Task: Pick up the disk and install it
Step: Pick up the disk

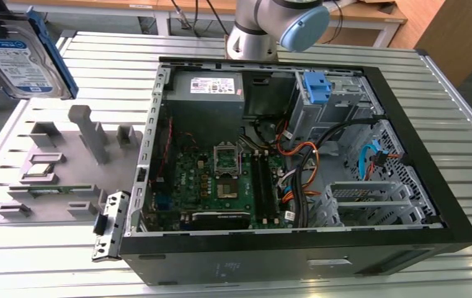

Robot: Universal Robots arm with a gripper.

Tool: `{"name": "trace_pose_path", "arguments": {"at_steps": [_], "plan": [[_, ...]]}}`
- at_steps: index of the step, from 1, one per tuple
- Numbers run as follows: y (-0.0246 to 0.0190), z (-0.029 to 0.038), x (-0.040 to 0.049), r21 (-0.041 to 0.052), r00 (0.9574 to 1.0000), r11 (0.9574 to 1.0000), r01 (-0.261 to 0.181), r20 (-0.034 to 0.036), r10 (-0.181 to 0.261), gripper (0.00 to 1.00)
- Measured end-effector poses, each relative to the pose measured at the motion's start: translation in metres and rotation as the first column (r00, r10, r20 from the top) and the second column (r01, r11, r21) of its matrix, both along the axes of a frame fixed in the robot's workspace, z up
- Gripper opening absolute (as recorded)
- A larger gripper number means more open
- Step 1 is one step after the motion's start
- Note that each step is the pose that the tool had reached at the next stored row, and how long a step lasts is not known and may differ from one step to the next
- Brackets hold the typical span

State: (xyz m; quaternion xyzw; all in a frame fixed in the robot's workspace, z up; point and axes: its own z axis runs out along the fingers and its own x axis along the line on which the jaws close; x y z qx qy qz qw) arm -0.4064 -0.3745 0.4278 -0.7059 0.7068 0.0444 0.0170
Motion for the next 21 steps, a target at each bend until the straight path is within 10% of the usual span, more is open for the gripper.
{"name": "trace_pose_path", "arguments": {"at_steps": [21], "plan": [[0.0006, 0.0181, 0.0000, 0.0000, 1.0000, 1.0000, 0.000, 0.0000, 0.000, 0.35]]}}
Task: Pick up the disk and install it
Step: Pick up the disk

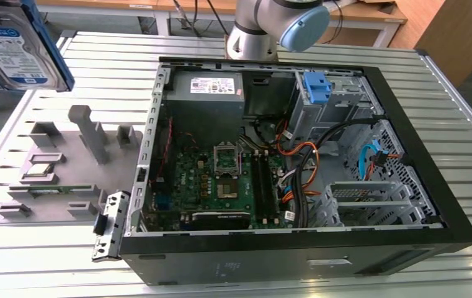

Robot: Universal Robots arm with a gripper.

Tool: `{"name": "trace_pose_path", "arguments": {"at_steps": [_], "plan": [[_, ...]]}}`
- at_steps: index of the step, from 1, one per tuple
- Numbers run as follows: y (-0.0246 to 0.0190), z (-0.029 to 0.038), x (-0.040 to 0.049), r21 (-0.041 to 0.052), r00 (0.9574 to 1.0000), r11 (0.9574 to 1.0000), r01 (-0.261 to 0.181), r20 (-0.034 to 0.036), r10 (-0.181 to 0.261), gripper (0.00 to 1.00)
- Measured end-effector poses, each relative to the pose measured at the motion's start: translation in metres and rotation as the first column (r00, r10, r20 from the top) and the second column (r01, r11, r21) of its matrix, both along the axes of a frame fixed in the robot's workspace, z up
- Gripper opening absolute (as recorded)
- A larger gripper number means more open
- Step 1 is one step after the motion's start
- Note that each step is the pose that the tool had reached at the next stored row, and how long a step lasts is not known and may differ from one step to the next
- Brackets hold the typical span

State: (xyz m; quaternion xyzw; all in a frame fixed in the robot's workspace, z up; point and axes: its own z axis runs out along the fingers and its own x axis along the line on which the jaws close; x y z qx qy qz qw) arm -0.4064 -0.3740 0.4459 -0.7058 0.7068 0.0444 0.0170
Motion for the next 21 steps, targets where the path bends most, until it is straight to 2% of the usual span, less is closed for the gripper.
{"name": "trace_pose_path", "arguments": {"at_steps": [5, 15, 21], "plan": [[0.0000, 0.0033, 0.0000, 0.0000, 1.0000, 1.0000, 0.000, 0.0000, 0.000, 0.35], [0.0000, 0.0043, 0.0000, -0.0001, 1.0000, 1.0000, 0.000, -0.0002, 0.000, 0.35], [0.0000, 0.0088, 0.0000, -0.0001, 1.0000, 1.0000, 0.000, 0.0000, 0.000, 0.35]]}}
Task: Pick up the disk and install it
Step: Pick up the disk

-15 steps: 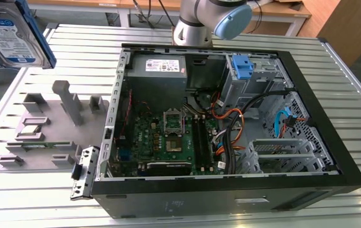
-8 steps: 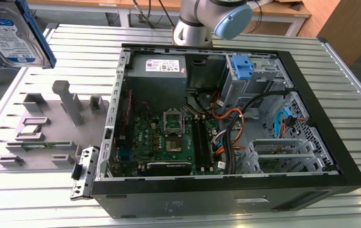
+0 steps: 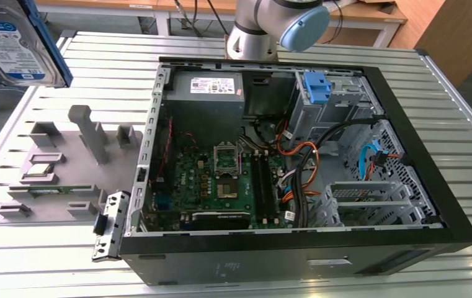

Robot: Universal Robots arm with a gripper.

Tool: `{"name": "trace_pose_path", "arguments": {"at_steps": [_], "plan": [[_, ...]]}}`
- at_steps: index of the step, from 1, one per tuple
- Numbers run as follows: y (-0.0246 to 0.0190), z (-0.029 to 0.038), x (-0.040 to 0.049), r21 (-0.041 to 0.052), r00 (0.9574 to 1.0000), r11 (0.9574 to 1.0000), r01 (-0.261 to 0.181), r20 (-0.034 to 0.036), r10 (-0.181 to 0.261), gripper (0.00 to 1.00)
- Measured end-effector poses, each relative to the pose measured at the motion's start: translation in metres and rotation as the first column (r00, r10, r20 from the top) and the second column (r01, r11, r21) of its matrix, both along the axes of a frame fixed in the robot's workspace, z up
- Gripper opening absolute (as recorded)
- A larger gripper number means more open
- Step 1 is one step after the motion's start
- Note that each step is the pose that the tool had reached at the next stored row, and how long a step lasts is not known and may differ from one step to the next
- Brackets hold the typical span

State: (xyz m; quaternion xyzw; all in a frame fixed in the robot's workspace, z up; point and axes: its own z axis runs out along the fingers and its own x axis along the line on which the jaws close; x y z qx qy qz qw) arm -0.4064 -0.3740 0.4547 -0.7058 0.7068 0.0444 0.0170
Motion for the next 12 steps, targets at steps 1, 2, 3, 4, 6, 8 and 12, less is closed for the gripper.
{"name": "trace_pose_path", "arguments": {"at_steps": [1, 2, 3, 4, 6, 8, 12], "plan": [[0.0000, 0.0010, 0.0000, 0.0000, 1.0000, 1.0000, 0.000, 0.0001, 0.000, 0.35], [0.0000, 0.0021, 0.0000, 0.0001, 1.0000, 1.0000, 0.000, 0.0000, 0.000, 0.35], [0.0000, 0.0032, 0.0000, 0.0000, 1.0000, 1.0000, 0.000, 0.0001, 0.000, 0.35], [0.0000, 0.0042, 0.0000, 0.0001, 1.0000, 1.0000, 0.000, 0.0001, 0.000, 0.35], [0.0000, 0.0062, 0.0000, 0.0001, 1.0000, 1.0000, 0.000, 0.0001, 0.000, 0.35], [0.0000, 0.0082, 0.0000, 0.0001, 1.0000, 1.0000, 0.000, 0.0000, 0.000, 0.35], [0.0001, 0.0132, 0.0000, 0.0009, 1.0000, 1.0000, 0.000, 0.0001, 0.000, 0.35]]}}
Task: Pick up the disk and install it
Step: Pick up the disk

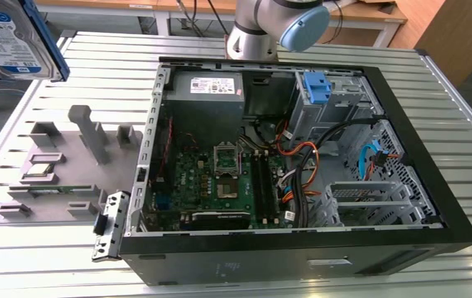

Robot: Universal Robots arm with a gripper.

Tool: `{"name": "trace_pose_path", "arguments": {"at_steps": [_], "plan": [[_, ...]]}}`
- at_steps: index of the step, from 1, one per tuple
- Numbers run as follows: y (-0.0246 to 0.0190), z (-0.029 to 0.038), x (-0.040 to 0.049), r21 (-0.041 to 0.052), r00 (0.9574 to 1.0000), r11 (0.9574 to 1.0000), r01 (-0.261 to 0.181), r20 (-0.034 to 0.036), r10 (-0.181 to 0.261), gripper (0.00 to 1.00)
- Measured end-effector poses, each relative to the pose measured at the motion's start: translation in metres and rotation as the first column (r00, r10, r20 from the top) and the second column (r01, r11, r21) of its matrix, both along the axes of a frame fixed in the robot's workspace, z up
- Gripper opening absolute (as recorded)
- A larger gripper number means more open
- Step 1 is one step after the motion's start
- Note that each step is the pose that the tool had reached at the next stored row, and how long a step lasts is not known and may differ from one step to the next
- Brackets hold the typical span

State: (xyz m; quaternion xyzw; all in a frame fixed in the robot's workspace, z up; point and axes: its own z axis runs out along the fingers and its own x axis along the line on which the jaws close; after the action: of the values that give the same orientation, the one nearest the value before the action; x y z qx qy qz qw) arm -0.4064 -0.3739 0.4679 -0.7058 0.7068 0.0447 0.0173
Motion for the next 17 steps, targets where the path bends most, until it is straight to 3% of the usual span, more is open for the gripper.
{"name": "trace_pose_path", "arguments": {"at_steps": [12, 17], "plan": [[0.0003, 0.0121, 0.0000, 0.0010, 1.0000, 1.0000, 0.000, 0.0000, 0.000, 0.35], [0.0004, 0.0132, 0.0001, 0.0011, 1.0000, 1.0000, 0.000, 0.0001, 0.000, 0.35]]}}
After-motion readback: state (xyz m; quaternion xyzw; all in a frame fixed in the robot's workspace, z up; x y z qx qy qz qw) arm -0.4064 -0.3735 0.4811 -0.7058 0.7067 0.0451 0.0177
